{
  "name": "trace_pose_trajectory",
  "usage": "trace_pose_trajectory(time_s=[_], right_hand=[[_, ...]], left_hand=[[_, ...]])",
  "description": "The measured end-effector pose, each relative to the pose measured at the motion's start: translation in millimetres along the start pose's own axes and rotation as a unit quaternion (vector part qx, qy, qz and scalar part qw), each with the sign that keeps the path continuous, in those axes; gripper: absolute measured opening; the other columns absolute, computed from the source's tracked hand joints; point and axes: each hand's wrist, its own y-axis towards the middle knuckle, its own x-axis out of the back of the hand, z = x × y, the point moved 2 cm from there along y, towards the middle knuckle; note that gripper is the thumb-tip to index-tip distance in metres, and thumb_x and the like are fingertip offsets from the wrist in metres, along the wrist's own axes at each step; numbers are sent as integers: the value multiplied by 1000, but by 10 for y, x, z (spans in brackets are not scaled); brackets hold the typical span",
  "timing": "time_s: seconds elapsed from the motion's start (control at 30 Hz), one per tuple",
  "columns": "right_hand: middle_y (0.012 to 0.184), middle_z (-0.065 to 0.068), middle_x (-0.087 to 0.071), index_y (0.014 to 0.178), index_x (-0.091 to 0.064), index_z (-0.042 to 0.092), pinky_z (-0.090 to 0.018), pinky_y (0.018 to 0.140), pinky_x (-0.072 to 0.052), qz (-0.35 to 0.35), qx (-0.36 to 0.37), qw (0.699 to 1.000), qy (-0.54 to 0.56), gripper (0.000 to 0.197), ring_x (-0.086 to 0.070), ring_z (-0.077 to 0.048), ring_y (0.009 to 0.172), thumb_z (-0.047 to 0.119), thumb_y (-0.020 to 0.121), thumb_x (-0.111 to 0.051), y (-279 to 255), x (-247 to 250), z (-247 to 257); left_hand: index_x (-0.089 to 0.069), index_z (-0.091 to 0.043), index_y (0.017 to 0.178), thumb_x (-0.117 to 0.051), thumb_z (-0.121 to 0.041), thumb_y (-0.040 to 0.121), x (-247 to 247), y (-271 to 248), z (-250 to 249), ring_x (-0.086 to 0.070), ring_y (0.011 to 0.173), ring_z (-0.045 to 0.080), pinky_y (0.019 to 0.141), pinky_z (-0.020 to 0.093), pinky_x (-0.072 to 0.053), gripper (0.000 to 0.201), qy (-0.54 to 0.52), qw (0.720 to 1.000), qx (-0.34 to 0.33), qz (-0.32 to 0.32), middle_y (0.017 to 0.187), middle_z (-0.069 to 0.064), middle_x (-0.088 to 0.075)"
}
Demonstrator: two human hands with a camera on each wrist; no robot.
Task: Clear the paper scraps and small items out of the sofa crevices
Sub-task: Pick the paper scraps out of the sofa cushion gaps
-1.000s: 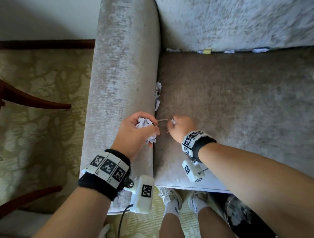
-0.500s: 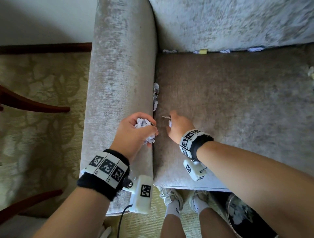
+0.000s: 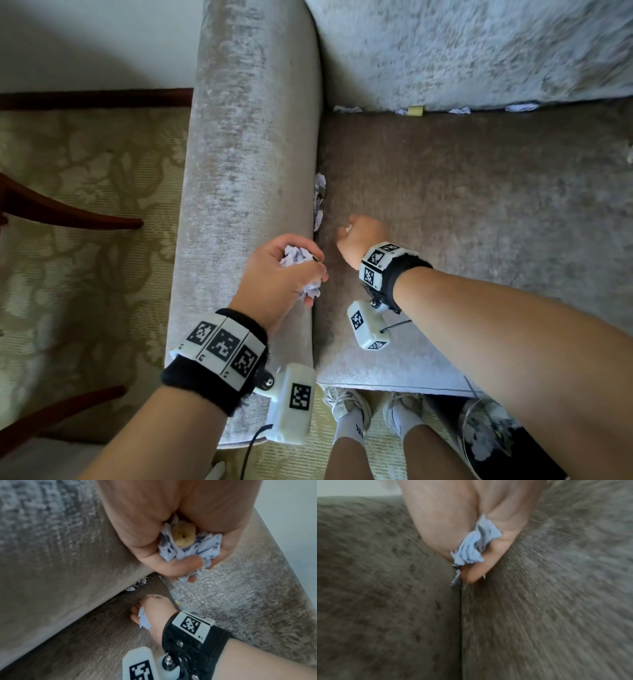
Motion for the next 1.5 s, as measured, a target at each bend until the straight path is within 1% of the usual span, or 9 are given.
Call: trace_pose_trajectory(time_s=[0.07, 0.17, 0.47, 0.6, 0.77, 1.0, 1.2, 1.37, 1.5], right_hand=[[93, -4, -64, 106, -56, 16, -32, 70, -53, 9, 16, 998, 57, 14, -66, -28, 89, 17, 92, -54, 5, 25, 36], [111, -5, -66, 134, -45, 21, -31, 80, -53, 18, 44, 998, 51, 44, -65, -27, 99, 13, 92, -56, 82, 81, 57], [114, -11, -66, 145, -26, 16, -39, 86, -52, 46, 124, 991, -12, 88, -64, -33, 102, 37, 76, -77, 424, 120, 289], [107, -12, -67, 131, -39, 14, -39, 79, -53, 17, 128, 992, -6, 59, -65, -35, 96, 31, 83, -68, 550, 87, 284], [96, -7, -69, 102, -63, 16, -33, 75, -53, -32, 24, 996, 81, 23, -65, -30, 89, 33, 87, -60, 729, 64, 274], [87, -12, -68, 81, -67, 13, -28, 63, -38, -14, -2, 1000, 28, 39, -60, -31, 75, 43, 95, -47, 826, 43, 361], [80, -9, -64, 83, -60, 11, -32, 65, -47, -32, 16, 982, 183, 14, -61, -28, 75, 20, 90, -53, 713, 107, 229], [58, -8, -58, 76, -51, 11, -22, 37, -37, 46, -33, 944, 324, 11, -49, -23, 42, 9, 87, -50, 455, 268, 16], [67, -7, -68, 70, -55, 12, -25, 43, -41, 88, 12, 927, 364, 18, -50, -17, 47, 1, 85, -51, 139, 478, -40]], left_hand=[[-65, -16, 68, -62, 0, 61, -6, 20, -14, -56, 52, 22, 44, 25, -43, 17, 1, 1000, 5, -3, 62, 10, -63], [-65, -15, 68, -62, -1, 61, -19, 70, -81, -56, 51, 21, 44, 25, -43, 16, 4, 1000, -2, -5, 61, 10, -62], [-66, -18, 66, -64, 0, 66, 71, 356, -369, -57, 53, 21, 42, 25, -42, 19, -13, 999, -43, -13, 63, 13, -63], [-66, -18, 66, -65, 0, 61, 66, 394, -350, -55, 56, 25, 43, 26, -42, 18, -5, 999, -45, -16, 67, 19, -59], [-66, -15, 69, -65, 0, 61, 53, 430, -356, -56, 53, 23, 43, 26, -43, 17, -4, 999, -33, -12, 66, 17, -61], [-67, -17, 68, -64, 1, 60, 31, 474, -358, -57, 54, 23, 42, 25, -44, 20, -4, 1000, -21, -5, 66, 17, -61], [-67, -18, 66, -64, 1, 59, 10, 463, -371, -54, 52, 21, 42, 25, -42, 20, -5, 1000, -15, -10, 67, 18, -59], [-66, -16, 67, -63, 0, 61, -31, 463, -359, -56, 58, 25, 45, 26, -43, 18, 3, 999, -19, -27, 66, 16, -59], [-68, -13, 82, -62, 7, 74, -154, 514, -339, -57, 51, 17, 44, 24, -42, 23, 10, 1000, 1, -29, 59, 8, -62]])
